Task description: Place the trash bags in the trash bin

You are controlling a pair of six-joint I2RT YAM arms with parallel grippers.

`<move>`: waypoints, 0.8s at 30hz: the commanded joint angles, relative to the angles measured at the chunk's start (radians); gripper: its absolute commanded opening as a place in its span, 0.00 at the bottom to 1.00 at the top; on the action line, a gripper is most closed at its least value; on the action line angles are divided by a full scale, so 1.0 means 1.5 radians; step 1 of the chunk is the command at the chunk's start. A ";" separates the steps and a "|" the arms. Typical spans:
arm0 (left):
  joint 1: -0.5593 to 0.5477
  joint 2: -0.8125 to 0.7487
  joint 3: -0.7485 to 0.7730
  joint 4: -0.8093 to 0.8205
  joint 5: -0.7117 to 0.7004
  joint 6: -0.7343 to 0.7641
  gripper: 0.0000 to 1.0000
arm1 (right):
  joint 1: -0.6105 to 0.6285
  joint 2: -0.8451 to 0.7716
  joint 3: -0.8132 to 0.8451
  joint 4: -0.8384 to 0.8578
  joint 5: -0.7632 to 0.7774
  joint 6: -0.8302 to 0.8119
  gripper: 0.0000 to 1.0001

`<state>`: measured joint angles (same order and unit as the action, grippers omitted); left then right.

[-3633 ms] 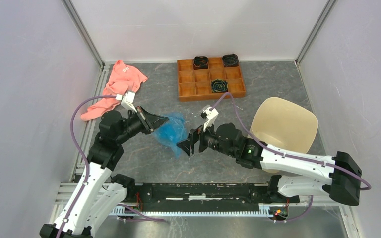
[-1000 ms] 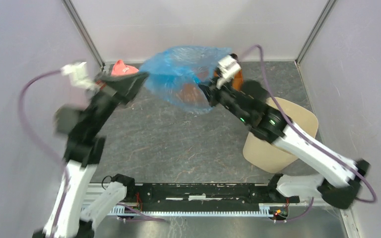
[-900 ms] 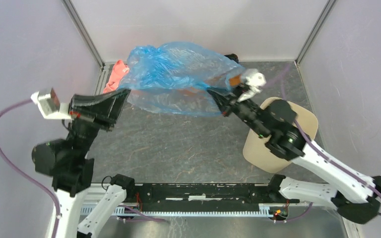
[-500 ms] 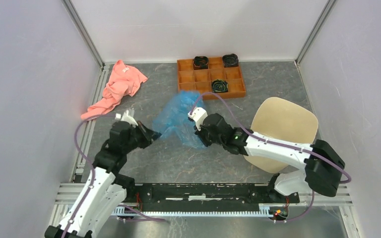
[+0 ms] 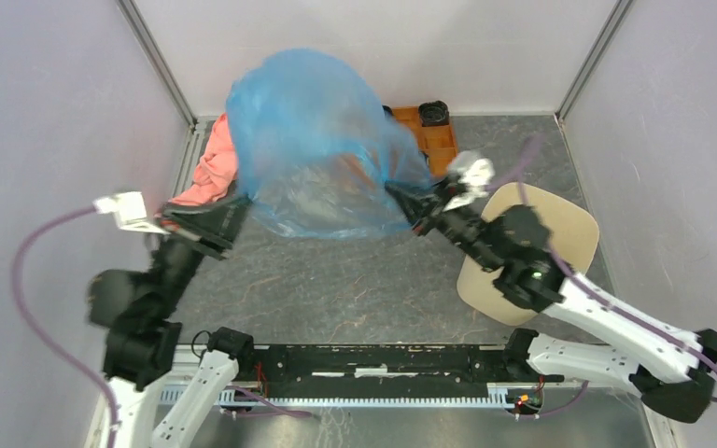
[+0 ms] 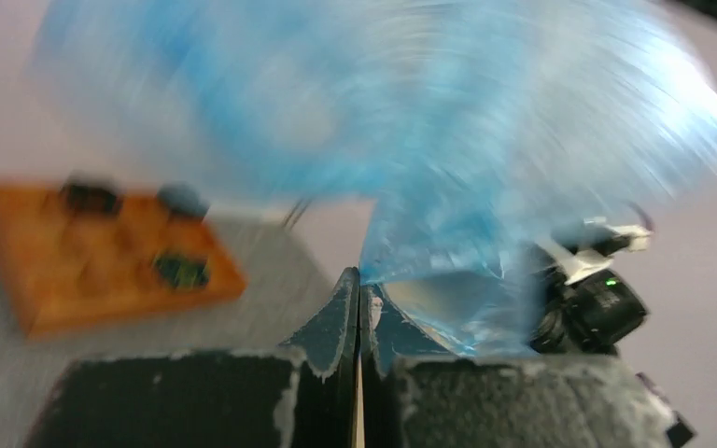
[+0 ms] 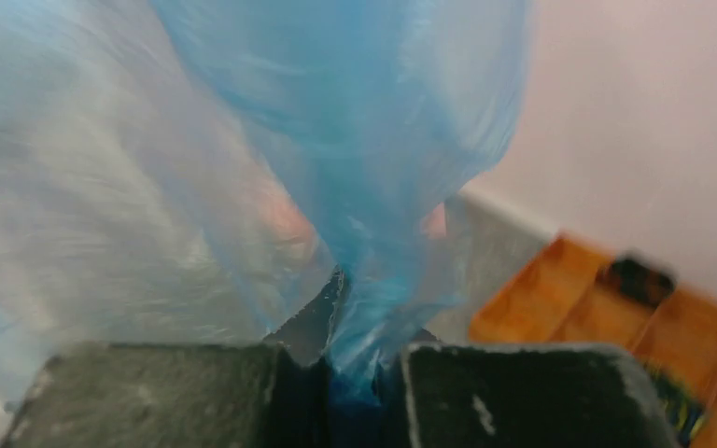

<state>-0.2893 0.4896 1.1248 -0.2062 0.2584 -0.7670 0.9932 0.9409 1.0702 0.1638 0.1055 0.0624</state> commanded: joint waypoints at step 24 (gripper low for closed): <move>0.001 -0.052 -0.291 -0.185 -0.079 -0.099 0.02 | 0.002 0.131 -0.182 -0.085 -0.002 0.086 0.14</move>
<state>-0.2893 0.3641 0.8921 -0.3206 0.1574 -0.8207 0.9943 0.9752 0.8909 0.1608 0.1165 0.1200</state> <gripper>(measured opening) 0.028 0.151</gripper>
